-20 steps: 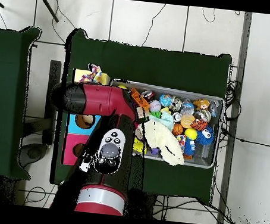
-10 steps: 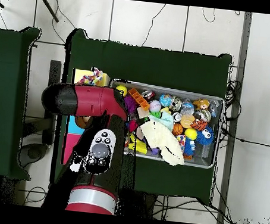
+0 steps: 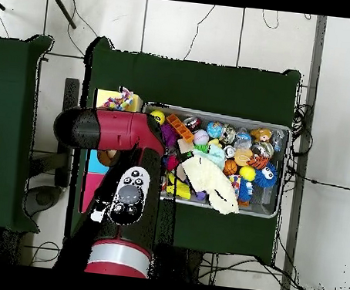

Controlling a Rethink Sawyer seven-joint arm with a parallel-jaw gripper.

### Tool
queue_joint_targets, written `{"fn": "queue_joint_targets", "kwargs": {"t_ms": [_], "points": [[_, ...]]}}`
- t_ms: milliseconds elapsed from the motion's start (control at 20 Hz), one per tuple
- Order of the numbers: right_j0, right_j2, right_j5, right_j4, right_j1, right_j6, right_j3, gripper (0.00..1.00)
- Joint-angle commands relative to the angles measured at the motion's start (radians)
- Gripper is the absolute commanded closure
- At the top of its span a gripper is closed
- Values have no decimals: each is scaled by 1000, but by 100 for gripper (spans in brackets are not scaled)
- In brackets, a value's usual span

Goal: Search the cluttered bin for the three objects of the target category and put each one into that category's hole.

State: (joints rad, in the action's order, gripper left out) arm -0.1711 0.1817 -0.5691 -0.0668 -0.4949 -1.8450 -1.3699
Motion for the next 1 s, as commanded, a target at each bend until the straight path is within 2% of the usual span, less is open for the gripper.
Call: {"fn": "queue_joint_targets", "kwargs": {"t_ms": [50, 300, 1000], "points": [[-22, -74, 72, -12, 150, -187, 4, 100], [-43, -76, 90, -47, 170, -232, 13, 100], [-67, -78, 159, -117, 252, -266, 95, 100]]}}
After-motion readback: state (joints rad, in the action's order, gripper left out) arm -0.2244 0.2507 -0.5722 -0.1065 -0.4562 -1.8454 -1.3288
